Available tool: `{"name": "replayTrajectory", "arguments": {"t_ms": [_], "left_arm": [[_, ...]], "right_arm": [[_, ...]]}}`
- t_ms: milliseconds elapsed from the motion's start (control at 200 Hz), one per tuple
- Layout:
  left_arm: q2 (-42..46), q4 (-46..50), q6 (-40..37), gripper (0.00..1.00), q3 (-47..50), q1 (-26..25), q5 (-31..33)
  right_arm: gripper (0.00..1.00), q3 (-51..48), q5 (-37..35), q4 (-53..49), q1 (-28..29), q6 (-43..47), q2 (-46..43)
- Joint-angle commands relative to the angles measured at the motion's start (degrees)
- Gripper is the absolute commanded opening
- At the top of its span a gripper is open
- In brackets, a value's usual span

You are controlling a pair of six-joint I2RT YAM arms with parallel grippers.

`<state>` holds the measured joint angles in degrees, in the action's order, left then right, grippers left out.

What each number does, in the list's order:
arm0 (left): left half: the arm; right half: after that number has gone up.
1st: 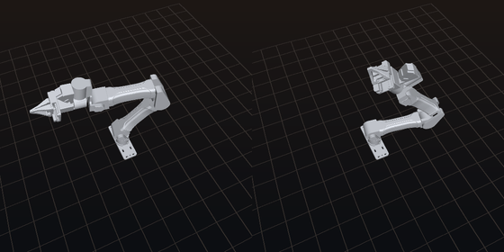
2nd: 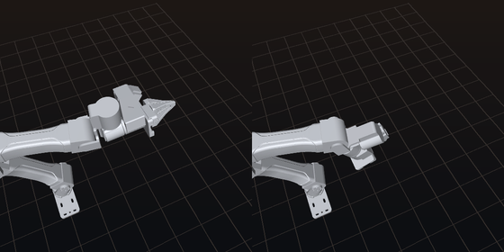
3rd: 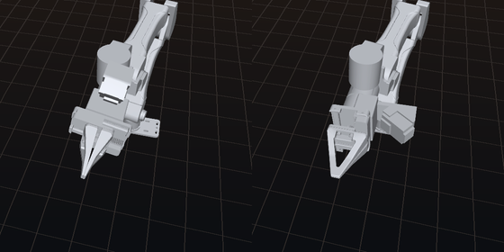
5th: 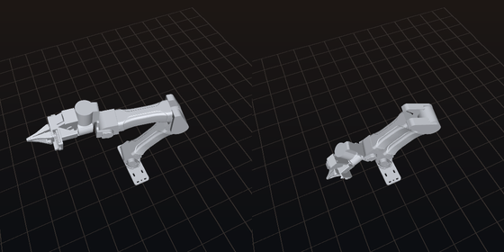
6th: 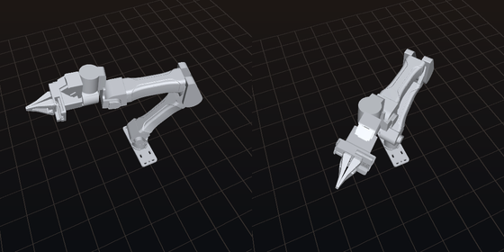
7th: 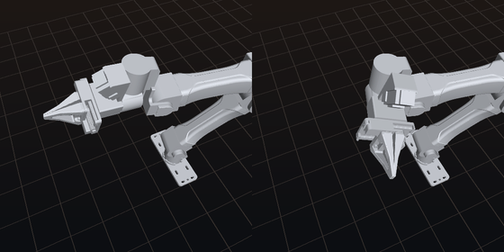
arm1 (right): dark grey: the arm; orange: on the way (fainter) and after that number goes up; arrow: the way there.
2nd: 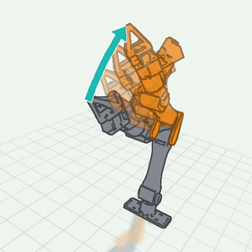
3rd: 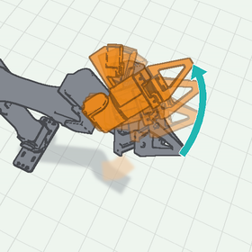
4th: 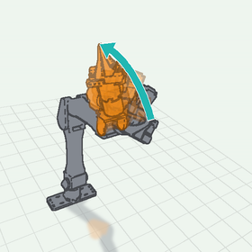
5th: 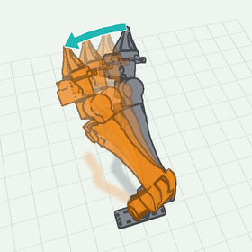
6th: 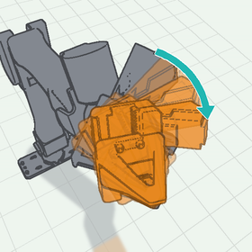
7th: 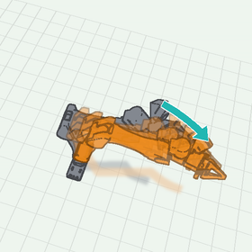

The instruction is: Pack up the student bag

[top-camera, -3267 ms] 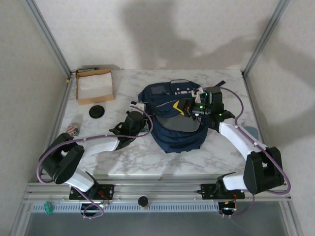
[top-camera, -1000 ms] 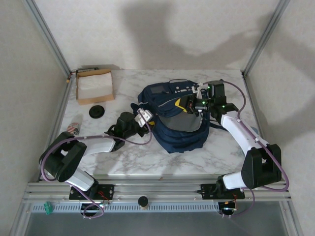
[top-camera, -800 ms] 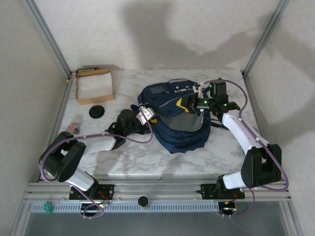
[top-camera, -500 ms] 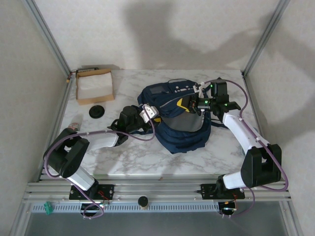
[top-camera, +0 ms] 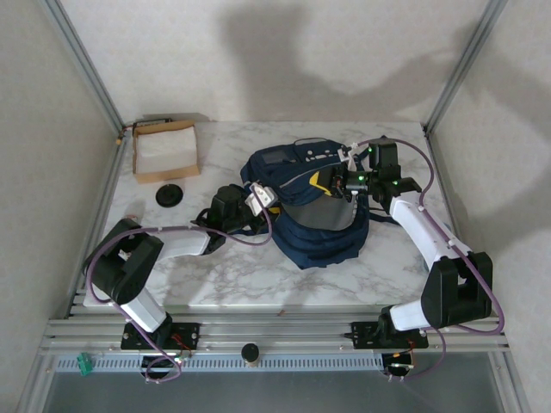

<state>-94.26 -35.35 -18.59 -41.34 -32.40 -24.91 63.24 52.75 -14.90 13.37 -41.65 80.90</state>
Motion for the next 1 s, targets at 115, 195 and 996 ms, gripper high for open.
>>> {"name": "replayTrajectory", "arguments": {"t_ms": [115, 195, 996], "left_arm": [[1.35, -2.20, 1.34, 0.36, -1.30, 0.59, -1.68], [1.31, -1.92, 1.34, 0.34, -1.75, 0.67, -1.64], [-3.96, -0.11, 11.07, 0.00, -5.20, 5.23, 5.42]], "right_arm": [[0.00, 3.42, 4.58, 5.28, -0.26, 1.92, -1.01], [0.00, 3.47, 4.58, 5.48, -0.27, 1.83, -1.01], [0.00, 2.81, 3.85, 6.22, -0.35, 1.03, -1.54]]}}
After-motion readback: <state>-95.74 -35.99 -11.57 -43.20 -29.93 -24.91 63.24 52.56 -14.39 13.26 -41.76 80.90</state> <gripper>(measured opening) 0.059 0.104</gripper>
